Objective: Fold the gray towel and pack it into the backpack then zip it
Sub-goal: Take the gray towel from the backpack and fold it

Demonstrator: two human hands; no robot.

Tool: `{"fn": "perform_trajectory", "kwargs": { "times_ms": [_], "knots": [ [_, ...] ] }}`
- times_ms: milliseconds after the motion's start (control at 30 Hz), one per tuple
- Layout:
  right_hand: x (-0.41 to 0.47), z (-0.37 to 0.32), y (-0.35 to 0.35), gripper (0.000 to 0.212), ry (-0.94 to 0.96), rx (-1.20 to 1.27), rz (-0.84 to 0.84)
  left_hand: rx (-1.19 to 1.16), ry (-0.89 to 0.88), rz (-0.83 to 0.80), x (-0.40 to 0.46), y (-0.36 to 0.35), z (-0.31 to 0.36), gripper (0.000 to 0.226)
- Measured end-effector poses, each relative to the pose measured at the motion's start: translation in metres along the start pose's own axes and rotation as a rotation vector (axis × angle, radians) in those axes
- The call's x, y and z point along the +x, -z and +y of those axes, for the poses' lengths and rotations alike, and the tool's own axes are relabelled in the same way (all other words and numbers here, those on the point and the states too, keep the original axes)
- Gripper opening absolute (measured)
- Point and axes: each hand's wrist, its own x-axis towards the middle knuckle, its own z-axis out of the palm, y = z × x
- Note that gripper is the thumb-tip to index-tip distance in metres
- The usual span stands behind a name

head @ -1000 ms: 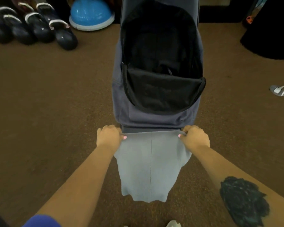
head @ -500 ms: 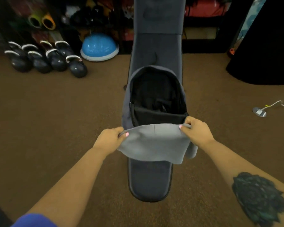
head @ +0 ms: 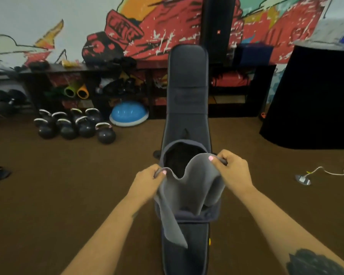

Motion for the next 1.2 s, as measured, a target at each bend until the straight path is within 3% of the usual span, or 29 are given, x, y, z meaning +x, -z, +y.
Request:
{"fn": "perform_trajectory", "kwargs": {
  "times_ms": [133,200,267,333,467,600,767,900,1000,1200],
  "knots": [
    [0.005,-0.041,0.025,0.014,0.078,0.035,-0.065,0.102,0.075,-0.137,-0.005,0.017,0.010,0.022],
    [0.008,-0.064,0.036,0.013,0.132,0.039,-0.134,-0.127,0.094,-0.248,-0.011,0.019,0.019,0.016],
    [0.009,-0.086,0.044,0.014,0.205,0.009,-0.207,-0.375,0.085,-0.349,-0.016,0.016,0.037,0.042],
    [0.012,-0.105,0.049,0.015,0.260,-0.025,-0.263,-0.363,0.021,-0.322,-0.018,0.010,0.055,0.058],
    [0.020,-0.121,0.064,0.014,0.277,-0.068,-0.274,-0.255,-0.097,-0.215,-0.016,0.006,0.076,0.012],
    [0.032,-0.117,0.082,0.011,0.235,-0.106,-0.198,-0.295,-0.141,-0.285,-0.015,0.015,0.084,0.023],
    [0.046,-0.094,0.093,0.014,0.119,-0.201,-0.008,-0.391,-0.179,-0.363,-0.009,0.042,0.112,0.021],
    [0.042,-0.075,0.079,0.015,0.050,-0.192,0.034,-0.411,-0.196,-0.430,0.003,0.059,0.131,0.018],
    [0.028,-0.064,0.064,0.022,-0.031,-0.065,0.040,-0.426,-0.211,-0.475,0.009,0.072,0.142,0.022],
    [-0.009,-0.041,0.047,0.028,-0.259,0.309,0.039,-0.560,-0.259,-0.383,0.020,0.099,0.154,0.025]
  ]
}}
